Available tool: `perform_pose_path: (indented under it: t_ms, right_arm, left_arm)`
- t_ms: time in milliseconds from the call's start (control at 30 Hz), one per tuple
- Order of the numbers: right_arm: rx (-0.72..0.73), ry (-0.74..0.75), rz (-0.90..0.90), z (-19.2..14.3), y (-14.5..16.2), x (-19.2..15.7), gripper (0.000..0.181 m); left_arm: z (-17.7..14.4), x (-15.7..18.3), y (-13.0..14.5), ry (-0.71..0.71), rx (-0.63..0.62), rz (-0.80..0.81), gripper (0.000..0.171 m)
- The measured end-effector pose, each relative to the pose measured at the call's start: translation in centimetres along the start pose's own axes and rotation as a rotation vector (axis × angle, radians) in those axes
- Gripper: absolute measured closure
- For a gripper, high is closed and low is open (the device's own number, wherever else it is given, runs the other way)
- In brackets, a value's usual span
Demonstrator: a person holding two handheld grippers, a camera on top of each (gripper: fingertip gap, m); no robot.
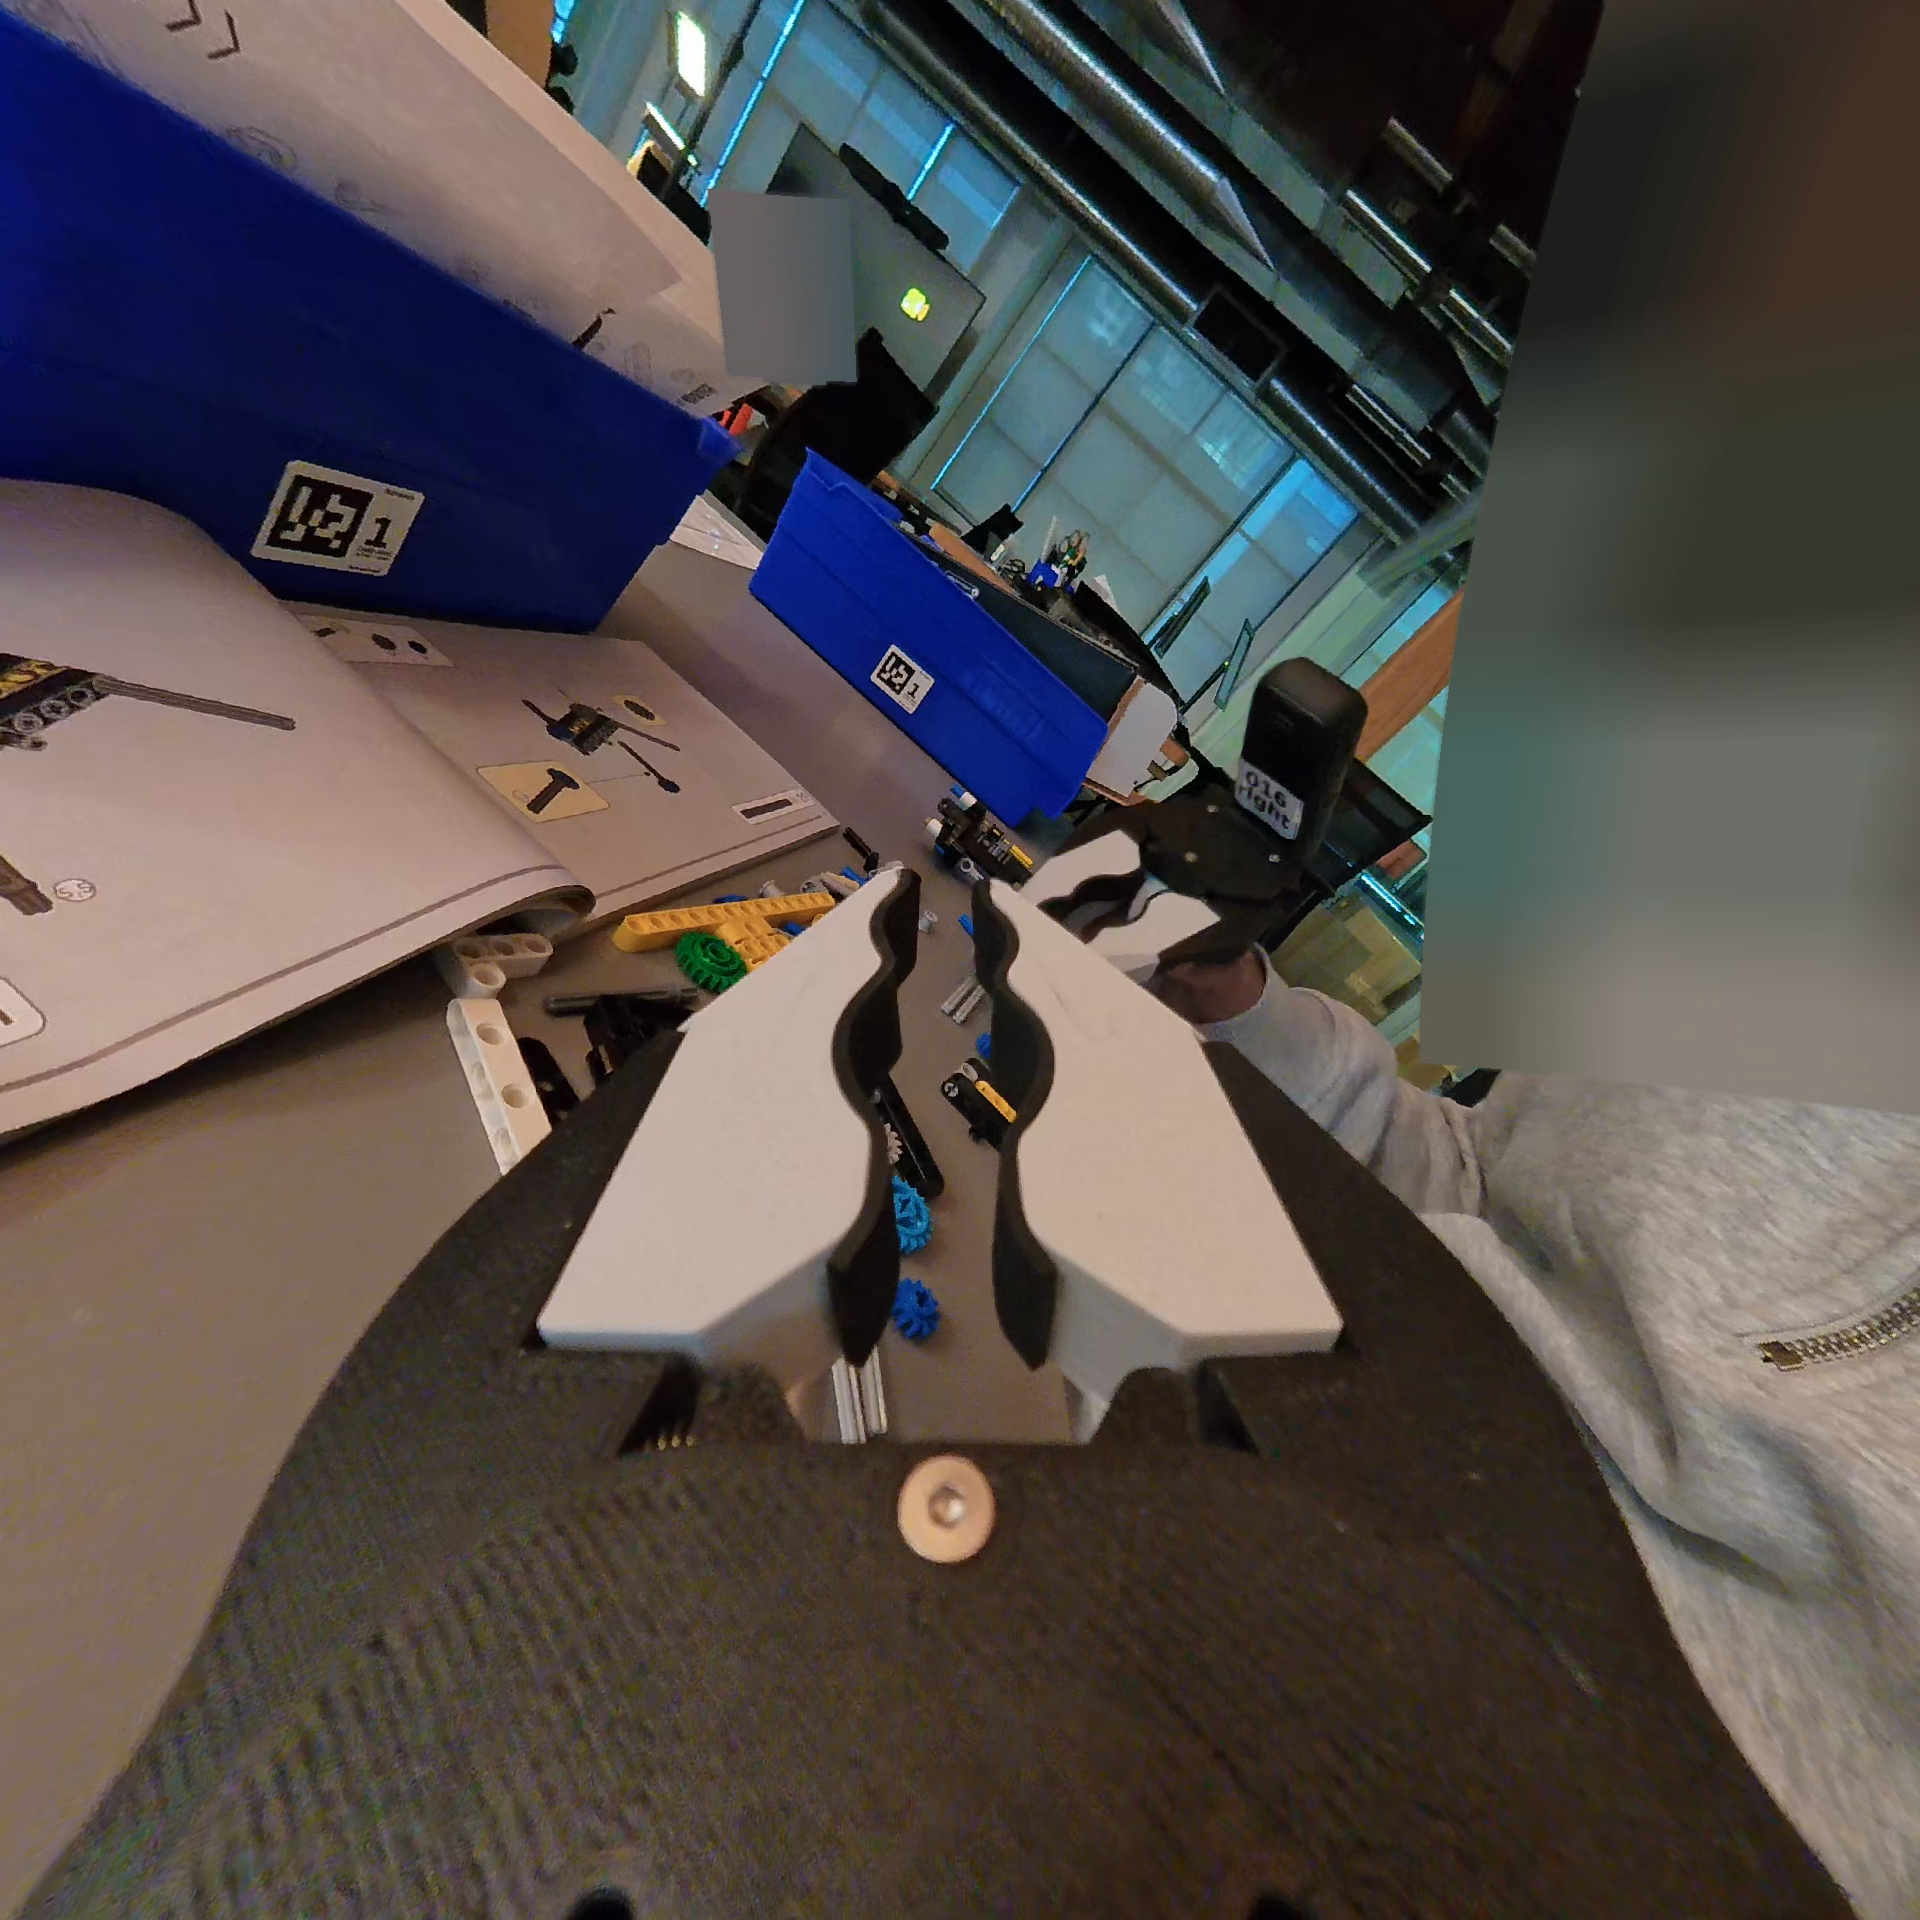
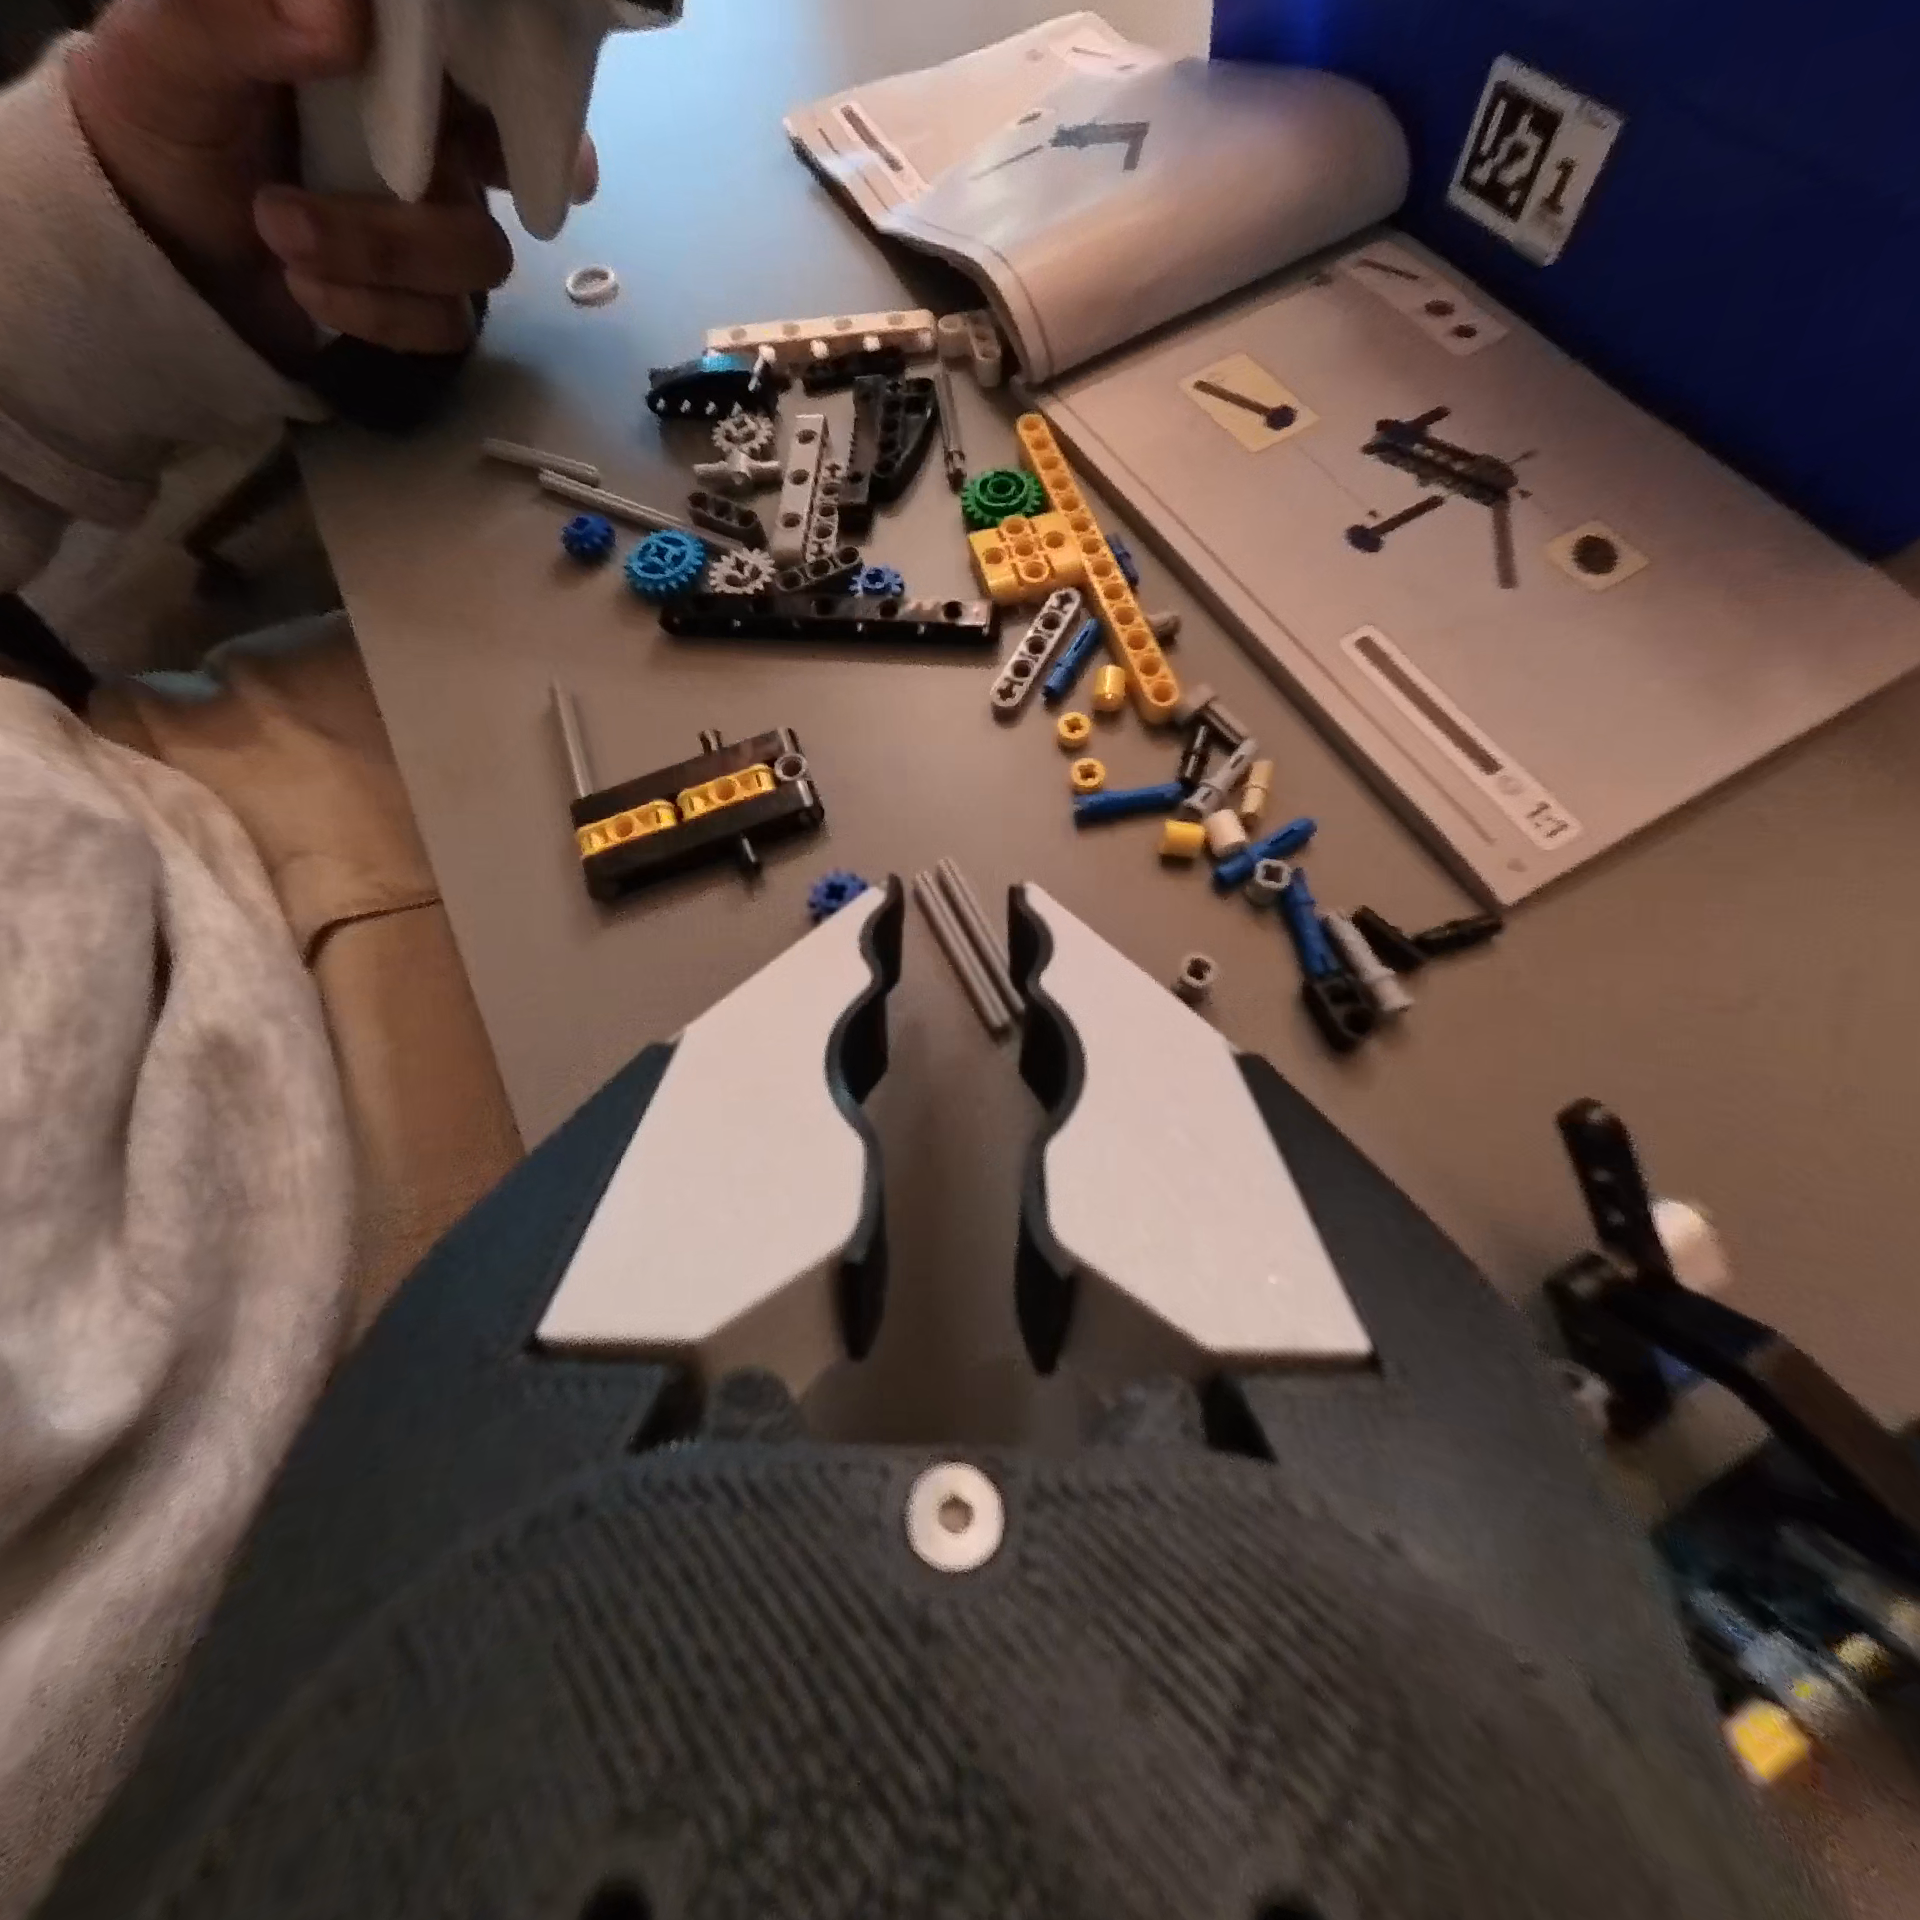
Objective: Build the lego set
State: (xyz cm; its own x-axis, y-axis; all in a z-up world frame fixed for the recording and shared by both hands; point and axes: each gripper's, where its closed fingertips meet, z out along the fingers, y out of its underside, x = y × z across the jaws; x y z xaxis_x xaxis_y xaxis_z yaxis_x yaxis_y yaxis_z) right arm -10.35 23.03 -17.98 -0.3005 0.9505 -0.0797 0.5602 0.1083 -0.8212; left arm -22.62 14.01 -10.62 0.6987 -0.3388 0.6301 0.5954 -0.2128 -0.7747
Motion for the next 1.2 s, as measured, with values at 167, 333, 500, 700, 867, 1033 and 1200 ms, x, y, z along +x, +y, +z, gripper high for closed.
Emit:
perform_pose_path:
  t_ms: [167,333,500,700,867,1033,1200]
  right_arm:
    - [0.073,-0.104,-0.007,-1.1,-0.8,-1.3,0.167]
    - [-0.043,-0.102,-0.088,0.3,0.6,-2.2,0.167]
    - [-0.091,-0.123,-0.157,1.2,1.0,-2.7,0.165]
    - [-0.115,-0.111,-0.169,1.5,1.3,-2.6,0.164]
    - [-0.104,-0.102,-0.179,1.5,1.1,-2.6,0.163]
    - [-0.086,-0.102,-0.189,1.4,0.7,-2.6,0.162]
    - [-0.104,-0.090,-0.203,1.6,1.0,-2.5,0.169]
  left_arm:
    - [0.0,-0.1,0.0,0.000,-0.001,-0.010,0.163]
    - [0.0,-0.2,-0.1,-0.002,0.004,-0.017,0.163]
    - [0.0,-0.3,-0.1,-0.002,0.006,-0.024,0.162]
    - [0.0,-0.3,-0.1,0.000,0.006,-0.023,0.163]
    - [0.0,-0.3,-0.1,-0.001,0.006,-0.019,0.163]
    - [0.0,-0.3,-0.1,-0.002,0.004,-0.021,0.162]
    - [0.0,-0.3,-0.1,-0.001,0.004,-0.024,0.163]
